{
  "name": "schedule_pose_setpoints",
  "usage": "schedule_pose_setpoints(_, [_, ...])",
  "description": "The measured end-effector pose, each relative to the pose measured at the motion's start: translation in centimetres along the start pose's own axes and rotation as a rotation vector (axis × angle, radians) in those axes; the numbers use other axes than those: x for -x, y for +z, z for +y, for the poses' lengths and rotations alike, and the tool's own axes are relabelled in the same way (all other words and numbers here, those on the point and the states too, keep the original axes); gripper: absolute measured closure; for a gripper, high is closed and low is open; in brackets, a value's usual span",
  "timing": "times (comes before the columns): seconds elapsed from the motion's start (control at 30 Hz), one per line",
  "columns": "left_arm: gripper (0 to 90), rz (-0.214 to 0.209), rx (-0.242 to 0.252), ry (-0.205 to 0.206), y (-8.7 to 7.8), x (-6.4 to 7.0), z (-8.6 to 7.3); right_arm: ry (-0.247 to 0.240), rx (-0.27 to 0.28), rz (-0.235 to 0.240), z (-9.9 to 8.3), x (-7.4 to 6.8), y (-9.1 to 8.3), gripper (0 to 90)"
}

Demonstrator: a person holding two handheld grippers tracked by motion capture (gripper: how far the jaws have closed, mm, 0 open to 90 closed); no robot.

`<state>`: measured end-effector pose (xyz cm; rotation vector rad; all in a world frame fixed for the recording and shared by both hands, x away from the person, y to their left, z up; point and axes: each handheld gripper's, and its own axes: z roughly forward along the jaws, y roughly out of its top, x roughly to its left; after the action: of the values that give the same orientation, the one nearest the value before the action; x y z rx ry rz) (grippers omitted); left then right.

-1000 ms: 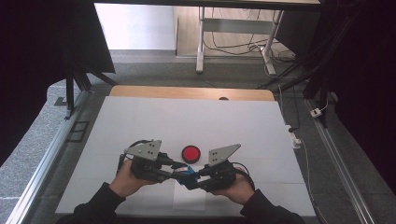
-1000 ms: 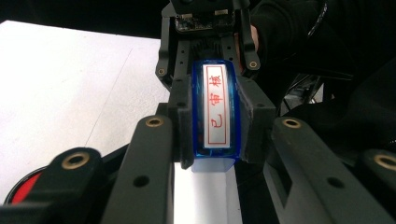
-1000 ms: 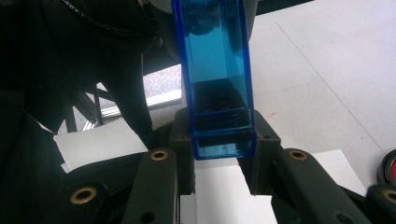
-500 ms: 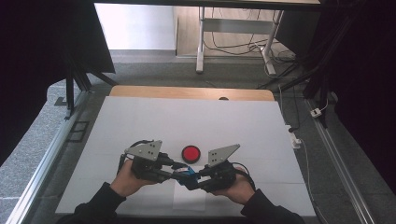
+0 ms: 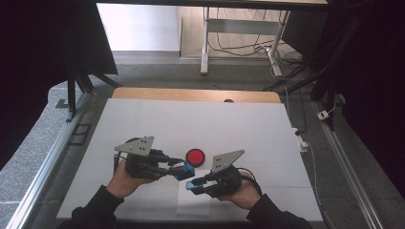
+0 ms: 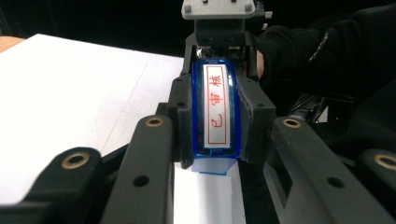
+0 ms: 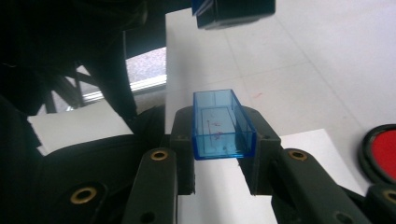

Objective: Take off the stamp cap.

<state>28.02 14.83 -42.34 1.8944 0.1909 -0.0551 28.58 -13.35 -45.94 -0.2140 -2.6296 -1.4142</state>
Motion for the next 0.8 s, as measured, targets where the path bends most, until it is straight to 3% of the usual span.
schedule_pose_setpoints(0.17, [70.1,0.041,-0.011,-0.019,0.02,0.04,-0.11,0.002,0.004,-0.056,-0.03,-0.24,-0.38,69.3])
schedule_pose_setpoints(0.4, [70.0,0.093,-0.032,-0.045,-0.06,0.21,-0.27,0.003,-0.006,-0.078,0.05,-0.61,-0.61,69.2])
schedule_pose_setpoints(0.8, [69.9,0.145,-0.045,-0.079,-0.53,0.56,-0.58,-0.015,-0.007,-0.123,-0.04,-0.84,-1.03,69.2])
